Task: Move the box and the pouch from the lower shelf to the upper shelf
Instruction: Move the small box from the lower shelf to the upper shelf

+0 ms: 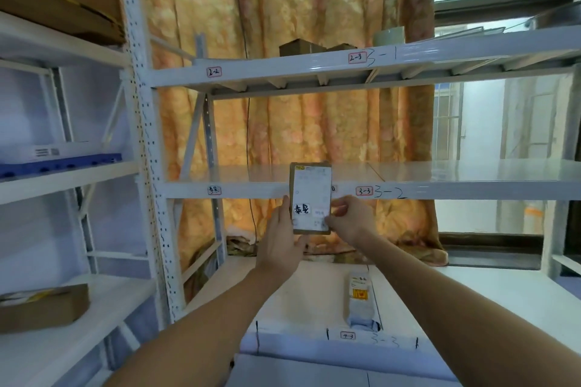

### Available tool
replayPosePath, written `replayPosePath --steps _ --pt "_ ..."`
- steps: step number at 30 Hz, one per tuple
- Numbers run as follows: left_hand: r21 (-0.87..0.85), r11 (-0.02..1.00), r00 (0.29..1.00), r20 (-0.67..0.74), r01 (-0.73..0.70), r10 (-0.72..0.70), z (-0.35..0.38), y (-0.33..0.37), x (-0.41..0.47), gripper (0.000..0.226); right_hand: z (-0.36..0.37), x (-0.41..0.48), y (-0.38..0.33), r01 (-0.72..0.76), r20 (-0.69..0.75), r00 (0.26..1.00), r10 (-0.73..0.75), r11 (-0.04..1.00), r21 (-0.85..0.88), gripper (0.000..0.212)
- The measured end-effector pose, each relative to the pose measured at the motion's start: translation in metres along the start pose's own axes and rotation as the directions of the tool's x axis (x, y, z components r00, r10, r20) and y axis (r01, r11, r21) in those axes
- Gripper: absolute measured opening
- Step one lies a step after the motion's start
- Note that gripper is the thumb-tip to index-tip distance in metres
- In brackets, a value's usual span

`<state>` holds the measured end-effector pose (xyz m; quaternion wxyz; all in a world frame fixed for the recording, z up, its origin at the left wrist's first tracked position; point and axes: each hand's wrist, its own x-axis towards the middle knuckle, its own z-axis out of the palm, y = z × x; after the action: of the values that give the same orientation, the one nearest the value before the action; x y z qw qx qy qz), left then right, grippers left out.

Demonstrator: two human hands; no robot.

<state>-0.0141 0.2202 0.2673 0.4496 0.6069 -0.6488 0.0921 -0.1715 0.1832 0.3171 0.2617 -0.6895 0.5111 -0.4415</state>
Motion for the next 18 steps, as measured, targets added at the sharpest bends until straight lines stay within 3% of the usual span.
replayPosePath --steps 7,12,18 --pt "-0.033 0.998 0.990 -0.131 0.050 -0.054 -0.036 -0.095 0.058 0.071 0.094 0.050 -0.061 0.184 0.043 0.981 -0.187 0.981 0.066 0.056" --pt "0.024 0.998 0.977 -0.209 0.052 -0.045 -0.055 -0.175 0.114 0.060 0.174 0.107 -0.105 0.239 0.016 0.971 -0.240 0.968 0.074 0.036" --pt "0.151 0.987 0.959 -0.284 0.055 -0.010 -0.074 -0.250 0.195 0.042 0.251 0.176 -0.139 0.311 0.014 0.950 -0.313 0.947 0.077 0.027"
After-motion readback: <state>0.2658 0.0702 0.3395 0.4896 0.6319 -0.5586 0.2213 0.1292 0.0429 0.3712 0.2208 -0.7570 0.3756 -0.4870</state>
